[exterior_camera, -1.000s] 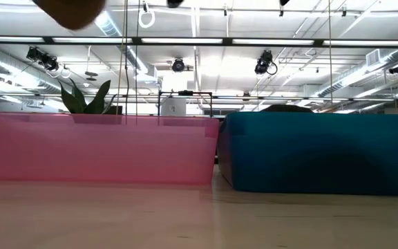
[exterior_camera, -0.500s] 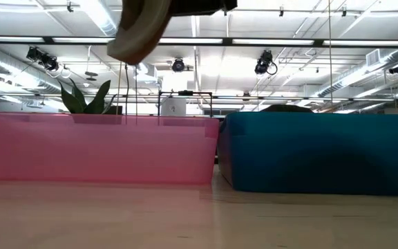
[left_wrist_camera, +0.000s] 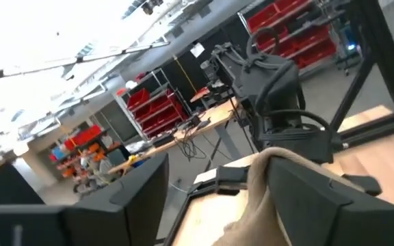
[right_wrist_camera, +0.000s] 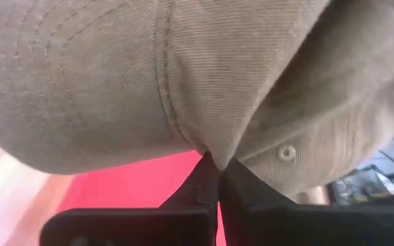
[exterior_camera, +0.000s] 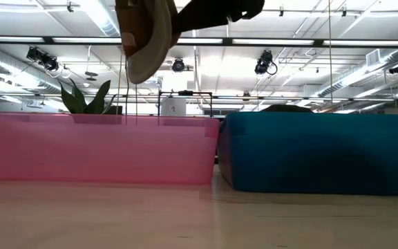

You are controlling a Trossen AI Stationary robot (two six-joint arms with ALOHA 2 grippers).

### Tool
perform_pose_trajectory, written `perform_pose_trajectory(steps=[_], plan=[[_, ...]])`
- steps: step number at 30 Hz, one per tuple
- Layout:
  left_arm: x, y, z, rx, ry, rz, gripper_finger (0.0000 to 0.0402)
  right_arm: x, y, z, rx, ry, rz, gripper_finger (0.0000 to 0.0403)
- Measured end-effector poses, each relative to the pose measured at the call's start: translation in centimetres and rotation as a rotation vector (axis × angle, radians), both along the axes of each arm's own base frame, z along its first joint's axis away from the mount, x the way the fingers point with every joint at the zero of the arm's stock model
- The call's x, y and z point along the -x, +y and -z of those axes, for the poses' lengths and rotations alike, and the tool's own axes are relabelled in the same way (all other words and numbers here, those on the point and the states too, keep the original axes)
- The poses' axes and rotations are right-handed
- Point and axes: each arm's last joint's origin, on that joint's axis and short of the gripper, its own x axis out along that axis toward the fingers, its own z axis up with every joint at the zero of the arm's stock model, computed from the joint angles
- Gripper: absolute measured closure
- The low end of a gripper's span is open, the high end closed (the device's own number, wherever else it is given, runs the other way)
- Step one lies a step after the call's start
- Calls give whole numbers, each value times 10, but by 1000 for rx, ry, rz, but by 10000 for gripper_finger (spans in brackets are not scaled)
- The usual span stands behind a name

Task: Pick & Place hat
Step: Put the top brown cap into the red bin

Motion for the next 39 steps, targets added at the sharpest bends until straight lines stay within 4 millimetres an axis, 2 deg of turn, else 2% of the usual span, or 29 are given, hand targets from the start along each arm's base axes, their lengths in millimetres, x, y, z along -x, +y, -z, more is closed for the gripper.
perform_pose_trajectory(steps=[5,14,18,24,31,39], plan=[[13,1,-8,82,-21,-32,149,1,-2,4,77,36,4,403],[16,-3,-6,66,3,-42,167,1,-10,3,153,51,34,403],[16,-3,-6,67,4,-48,173,-2,-17,3,227,69,-21,403],[16,-3,-6,69,4,-48,181,-11,-36,7,206,70,-59,403],[17,-4,-5,88,2,-49,181,-28,-48,24,133,38,-146,403],[17,-4,-4,121,-3,-49,181,-42,-48,65,243,118,-237,403]])
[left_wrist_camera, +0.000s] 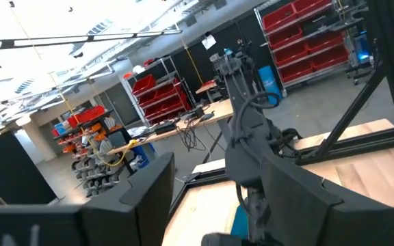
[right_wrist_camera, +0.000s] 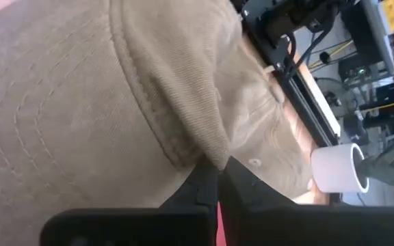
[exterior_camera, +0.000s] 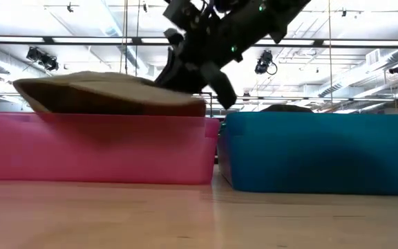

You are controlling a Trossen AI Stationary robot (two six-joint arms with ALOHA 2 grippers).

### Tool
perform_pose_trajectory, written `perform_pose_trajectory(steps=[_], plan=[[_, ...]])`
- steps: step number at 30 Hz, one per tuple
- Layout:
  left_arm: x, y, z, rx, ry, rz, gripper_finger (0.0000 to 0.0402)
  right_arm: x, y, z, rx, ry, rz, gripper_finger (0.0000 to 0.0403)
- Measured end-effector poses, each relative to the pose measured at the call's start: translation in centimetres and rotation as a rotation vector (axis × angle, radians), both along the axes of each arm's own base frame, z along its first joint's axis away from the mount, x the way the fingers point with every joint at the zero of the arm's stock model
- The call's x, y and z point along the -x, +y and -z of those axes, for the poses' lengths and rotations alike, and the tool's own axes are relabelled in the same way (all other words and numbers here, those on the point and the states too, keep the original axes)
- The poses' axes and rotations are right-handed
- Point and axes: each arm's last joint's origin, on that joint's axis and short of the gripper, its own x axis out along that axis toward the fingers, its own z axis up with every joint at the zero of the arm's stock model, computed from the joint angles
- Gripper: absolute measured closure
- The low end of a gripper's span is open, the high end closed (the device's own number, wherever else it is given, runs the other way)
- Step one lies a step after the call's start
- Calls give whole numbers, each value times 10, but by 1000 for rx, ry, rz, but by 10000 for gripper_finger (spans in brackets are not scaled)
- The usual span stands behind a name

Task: Pick & Place hat
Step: Put the top brown cap into the red bin

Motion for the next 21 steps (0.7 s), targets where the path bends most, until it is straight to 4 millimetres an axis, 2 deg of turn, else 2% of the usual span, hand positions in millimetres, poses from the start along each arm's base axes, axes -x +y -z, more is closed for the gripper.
perform_pose_trajectory(steps=[10,14,21], plan=[[0,0,0,0,2,-2,181,-2,-18,4,-3,18,45,403],[0,0,0,1,2,-3,181,1,-18,16,4,104,45,403],[0,0,0,-4,3,-3,181,-2,-17,25,-24,117,30,403]])
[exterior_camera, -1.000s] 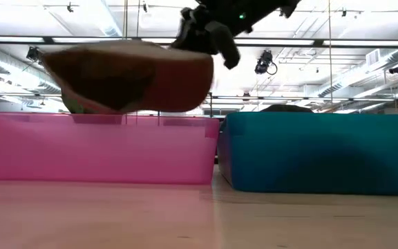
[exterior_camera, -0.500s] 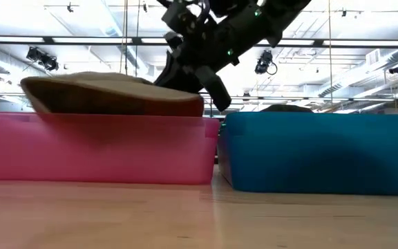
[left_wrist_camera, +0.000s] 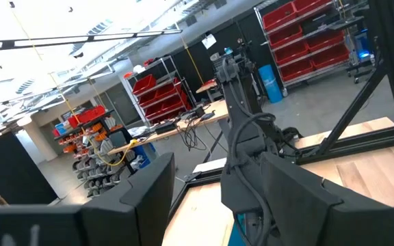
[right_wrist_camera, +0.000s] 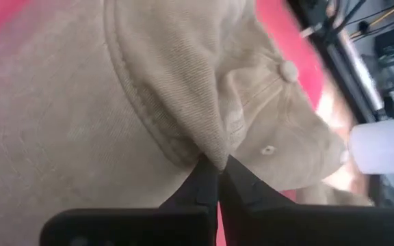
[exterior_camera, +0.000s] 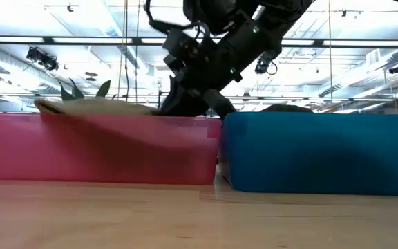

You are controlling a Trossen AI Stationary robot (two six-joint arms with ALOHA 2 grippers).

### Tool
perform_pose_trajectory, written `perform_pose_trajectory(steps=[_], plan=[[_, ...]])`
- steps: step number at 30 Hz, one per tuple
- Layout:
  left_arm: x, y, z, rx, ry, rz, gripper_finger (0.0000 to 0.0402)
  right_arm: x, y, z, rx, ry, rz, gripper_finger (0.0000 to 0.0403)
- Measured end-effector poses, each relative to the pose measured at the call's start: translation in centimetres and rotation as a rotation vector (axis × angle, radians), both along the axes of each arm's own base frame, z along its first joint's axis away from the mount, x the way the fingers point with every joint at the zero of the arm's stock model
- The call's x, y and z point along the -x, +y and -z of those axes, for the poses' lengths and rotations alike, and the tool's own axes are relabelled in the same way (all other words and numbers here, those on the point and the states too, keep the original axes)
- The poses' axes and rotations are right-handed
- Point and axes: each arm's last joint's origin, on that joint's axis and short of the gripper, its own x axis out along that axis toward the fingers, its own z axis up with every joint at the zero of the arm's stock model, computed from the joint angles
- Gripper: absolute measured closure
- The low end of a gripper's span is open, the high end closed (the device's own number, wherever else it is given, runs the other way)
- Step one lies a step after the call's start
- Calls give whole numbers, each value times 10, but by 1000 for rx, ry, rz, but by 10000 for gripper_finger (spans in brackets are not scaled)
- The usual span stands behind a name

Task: Pick & Place hat
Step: Put the top brown cap into the red bin

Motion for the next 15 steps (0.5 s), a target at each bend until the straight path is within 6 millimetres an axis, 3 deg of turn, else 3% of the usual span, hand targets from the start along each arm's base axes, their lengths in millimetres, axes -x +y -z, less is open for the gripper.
perform_pose_trajectory(steps=[15], plan=[[0,0,0,-4,1,-1,181,3,0,4,-85,49,-3,394]])
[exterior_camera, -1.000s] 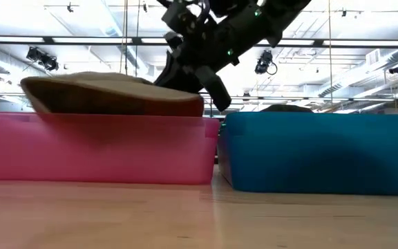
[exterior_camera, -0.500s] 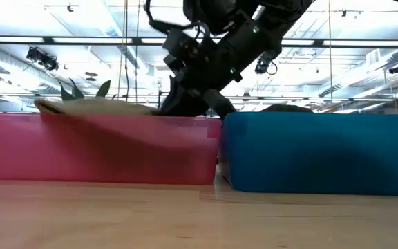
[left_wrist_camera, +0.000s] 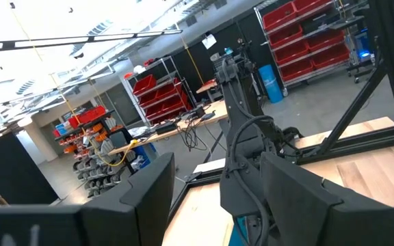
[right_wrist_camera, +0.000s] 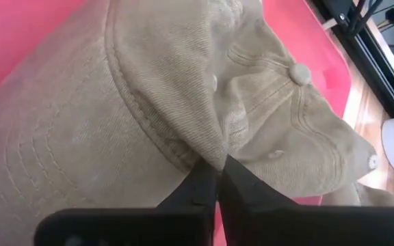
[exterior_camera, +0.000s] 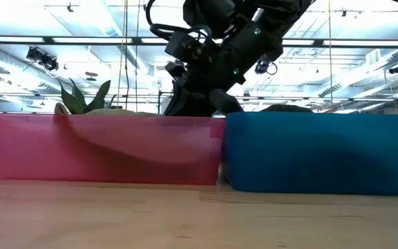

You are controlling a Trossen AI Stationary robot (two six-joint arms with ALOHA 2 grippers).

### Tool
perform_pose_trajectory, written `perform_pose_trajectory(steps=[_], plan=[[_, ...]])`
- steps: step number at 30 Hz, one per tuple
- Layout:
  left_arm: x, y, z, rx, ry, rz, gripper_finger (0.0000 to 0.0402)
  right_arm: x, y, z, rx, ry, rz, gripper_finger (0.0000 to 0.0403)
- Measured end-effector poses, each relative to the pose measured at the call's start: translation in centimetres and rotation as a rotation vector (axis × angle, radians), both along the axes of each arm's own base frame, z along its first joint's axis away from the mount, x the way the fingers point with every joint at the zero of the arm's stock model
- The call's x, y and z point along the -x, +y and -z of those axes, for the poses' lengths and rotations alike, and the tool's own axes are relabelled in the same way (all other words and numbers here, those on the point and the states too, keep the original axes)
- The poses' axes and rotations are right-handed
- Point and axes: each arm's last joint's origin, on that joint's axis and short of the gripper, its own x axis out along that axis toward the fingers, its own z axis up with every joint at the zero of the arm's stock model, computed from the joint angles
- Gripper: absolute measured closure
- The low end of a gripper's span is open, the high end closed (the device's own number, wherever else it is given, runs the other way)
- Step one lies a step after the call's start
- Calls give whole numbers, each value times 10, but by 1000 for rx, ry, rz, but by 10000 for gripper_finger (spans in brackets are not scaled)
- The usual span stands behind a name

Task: Pick & Place hat
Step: Put the top brown cap into the red bin

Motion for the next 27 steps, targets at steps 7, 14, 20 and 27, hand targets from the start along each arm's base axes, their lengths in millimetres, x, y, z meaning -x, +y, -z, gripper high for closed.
perform_pose_trajectory(steps=[7,14,20,27], plan=[[0,0,0,-10,4,-1,181,0,3,-1,-14,-2,0,326],[0,0,0,-9,3,-3,181,7,9,-11,46,10,35,243],[0,1,0,-6,8,-18,181,11,11,-27,244,-70,233,206],[0,1,0,-2,7,-21,181,-6,2,-53,-9,-417,443,208]])
